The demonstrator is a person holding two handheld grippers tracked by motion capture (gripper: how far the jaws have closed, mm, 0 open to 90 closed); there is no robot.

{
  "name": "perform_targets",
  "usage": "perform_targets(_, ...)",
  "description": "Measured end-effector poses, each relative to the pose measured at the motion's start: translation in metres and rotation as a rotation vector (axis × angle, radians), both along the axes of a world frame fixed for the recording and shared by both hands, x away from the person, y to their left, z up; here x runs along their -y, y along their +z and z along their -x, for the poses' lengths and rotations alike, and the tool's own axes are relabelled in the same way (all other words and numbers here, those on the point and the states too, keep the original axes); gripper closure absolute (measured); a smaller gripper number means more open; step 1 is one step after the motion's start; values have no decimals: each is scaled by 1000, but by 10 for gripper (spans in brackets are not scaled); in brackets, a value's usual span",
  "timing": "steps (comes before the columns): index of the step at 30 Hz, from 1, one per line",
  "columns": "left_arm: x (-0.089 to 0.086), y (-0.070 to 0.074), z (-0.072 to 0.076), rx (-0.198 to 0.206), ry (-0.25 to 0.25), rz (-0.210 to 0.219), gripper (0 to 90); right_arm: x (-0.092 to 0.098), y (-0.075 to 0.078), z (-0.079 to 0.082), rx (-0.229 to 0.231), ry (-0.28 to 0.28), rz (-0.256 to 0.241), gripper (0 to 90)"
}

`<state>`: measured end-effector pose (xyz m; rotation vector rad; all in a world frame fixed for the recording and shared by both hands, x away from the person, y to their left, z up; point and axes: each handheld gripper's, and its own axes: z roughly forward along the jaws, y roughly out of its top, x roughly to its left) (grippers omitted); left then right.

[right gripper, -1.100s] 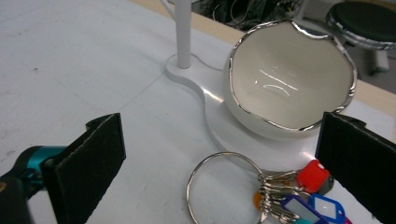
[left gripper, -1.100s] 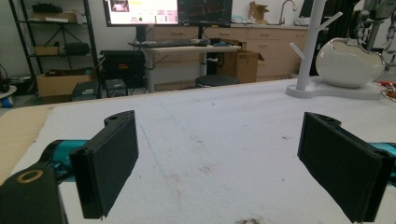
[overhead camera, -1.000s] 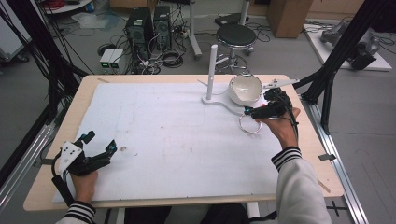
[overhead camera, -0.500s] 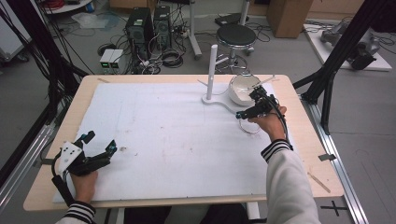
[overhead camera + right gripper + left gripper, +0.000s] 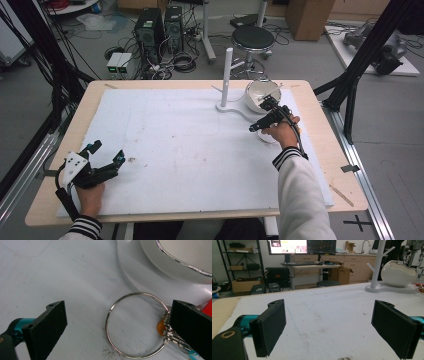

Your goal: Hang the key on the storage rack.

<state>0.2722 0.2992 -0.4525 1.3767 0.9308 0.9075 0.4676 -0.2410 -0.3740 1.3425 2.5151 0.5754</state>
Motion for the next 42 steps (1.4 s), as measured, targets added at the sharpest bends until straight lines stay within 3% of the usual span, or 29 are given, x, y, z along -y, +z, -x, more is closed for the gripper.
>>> perform_targets(11,0,0,0,-1,0,-2,127,-3,-10,-5,-50,-53,45,54)
perform_targets(13,0,0,0,-1,0,-1,128,-4,-11,-6,-54,-42,46,73)
perform_targets(27,0,0,0,1,0,-1,128,-9,-18,-7,-124,-58,49,343)
perform_targets(38,0,0,0,-1,0,-1,128,-9,-24,-10,-184,-99,28,486)
perform_targets(42,0,0,0,-1,1,0,127,-9,-24,-10,-181,-97,29,529)
